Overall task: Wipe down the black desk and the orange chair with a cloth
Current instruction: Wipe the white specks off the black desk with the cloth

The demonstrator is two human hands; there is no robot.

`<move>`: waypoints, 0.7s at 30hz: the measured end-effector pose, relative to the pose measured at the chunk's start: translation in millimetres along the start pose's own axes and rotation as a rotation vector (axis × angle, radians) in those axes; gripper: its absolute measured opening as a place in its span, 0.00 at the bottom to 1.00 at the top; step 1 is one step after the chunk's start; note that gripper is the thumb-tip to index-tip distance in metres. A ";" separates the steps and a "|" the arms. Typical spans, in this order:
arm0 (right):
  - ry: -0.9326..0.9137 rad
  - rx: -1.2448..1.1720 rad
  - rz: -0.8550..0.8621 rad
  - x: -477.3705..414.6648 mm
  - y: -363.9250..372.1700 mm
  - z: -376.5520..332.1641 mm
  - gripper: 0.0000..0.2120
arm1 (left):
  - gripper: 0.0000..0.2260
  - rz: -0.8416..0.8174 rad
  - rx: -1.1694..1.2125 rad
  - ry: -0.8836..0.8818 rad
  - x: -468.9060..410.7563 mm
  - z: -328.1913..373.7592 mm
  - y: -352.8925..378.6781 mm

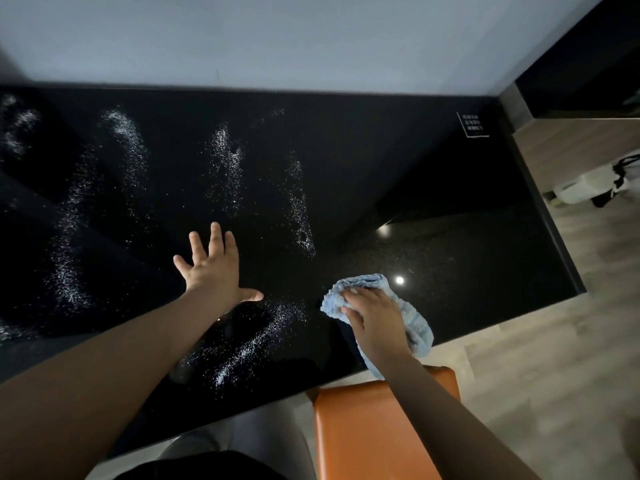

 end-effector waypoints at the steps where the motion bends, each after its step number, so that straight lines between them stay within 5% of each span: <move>1: 0.007 -0.002 0.002 4.1 0.9 0.7 0.15 | 0.60 0.003 -0.001 0.000 0.0 0.0 -0.2; 21: 0.098 -0.016 0.002 91.0 10.5 8.1 0.14 | 0.60 0.001 -0.014 0.002 4.0 2.2 -4.4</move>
Point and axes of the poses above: each hand's wrist, its own x-axis away from the middle knuckle, its own y-axis out of the palm, z = x × y, the point moved 10 cm from there along -x, towards the middle knuckle, and after that the axes turned 1 degree about -x, right-handed, at the moved point
